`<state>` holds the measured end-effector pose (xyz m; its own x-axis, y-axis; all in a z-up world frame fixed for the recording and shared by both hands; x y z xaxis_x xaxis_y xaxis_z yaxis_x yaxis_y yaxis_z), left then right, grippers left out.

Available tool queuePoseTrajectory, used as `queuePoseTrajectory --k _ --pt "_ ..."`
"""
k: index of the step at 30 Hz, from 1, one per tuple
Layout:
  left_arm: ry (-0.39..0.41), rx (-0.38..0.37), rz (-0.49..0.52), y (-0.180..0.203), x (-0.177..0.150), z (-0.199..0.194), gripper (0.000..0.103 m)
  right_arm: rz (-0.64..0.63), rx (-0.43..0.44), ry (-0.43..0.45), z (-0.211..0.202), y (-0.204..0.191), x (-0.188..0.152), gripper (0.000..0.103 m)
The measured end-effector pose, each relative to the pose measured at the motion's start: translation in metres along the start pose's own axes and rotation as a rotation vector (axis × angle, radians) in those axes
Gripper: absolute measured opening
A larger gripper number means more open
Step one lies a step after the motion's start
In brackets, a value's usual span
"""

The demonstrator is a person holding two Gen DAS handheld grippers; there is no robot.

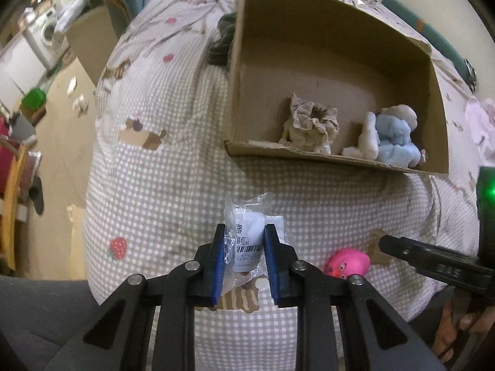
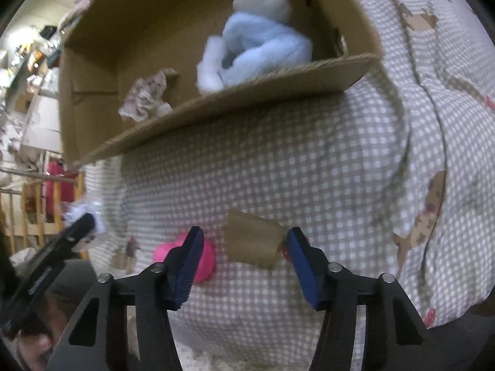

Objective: Organize soft objects
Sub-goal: 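Grasp the plastic-wrapped packet with the left gripper while the right gripper grasps the tan tube, then carry the packet and tan tube over the box with both grippers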

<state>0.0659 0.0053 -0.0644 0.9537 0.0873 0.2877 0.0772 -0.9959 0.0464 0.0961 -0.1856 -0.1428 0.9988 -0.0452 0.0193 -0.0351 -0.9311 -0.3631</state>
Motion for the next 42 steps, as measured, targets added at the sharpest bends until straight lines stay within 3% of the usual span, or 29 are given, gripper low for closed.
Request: queuePoseTrajectory --k 5,7,9,16,25,36,42 --pt "0.028 0.012 0.035 0.009 0.000 -0.004 0.021 -0.028 -0.077 -0.025 0.014 -0.006 0.002 0.033" --pt "0.025 0.009 0.029 0.009 0.000 -0.005 0.021 -0.049 -0.090 -0.012 0.012 -0.007 0.002 0.013" --pt "0.025 0.010 0.024 0.008 0.001 -0.003 0.021 -0.061 -0.068 0.012 0.005 -0.009 0.000 0.008" --pt "0.013 0.008 -0.002 0.000 0.001 0.003 0.021 -0.089 0.032 0.109 -0.024 -0.021 -0.007 0.007" --pt "0.015 0.042 -0.014 -0.007 -0.001 0.008 0.021 -0.100 0.052 0.141 -0.047 -0.002 -0.010 0.007" --pt "0.030 0.076 -0.049 -0.016 -0.002 0.008 0.021 -0.129 0.121 0.224 -0.080 -0.009 -0.013 0.007" --pt "0.059 0.076 -0.079 -0.020 0.006 -0.017 0.021 -0.142 0.139 0.334 -0.115 -0.015 -0.016 0.007"
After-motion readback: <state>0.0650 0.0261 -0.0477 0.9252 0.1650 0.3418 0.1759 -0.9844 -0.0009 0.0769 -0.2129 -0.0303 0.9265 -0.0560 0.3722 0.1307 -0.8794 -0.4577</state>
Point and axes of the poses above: each gripper's, at about its wrist camera, not at the fingertips, and z roughly the way its jaws point, y to its right, x to its top, the point moved 1 cm from there along z, roughly the way its jaws point, and after that the axes turned 3 degrees about -y, right-handed, at the moved point
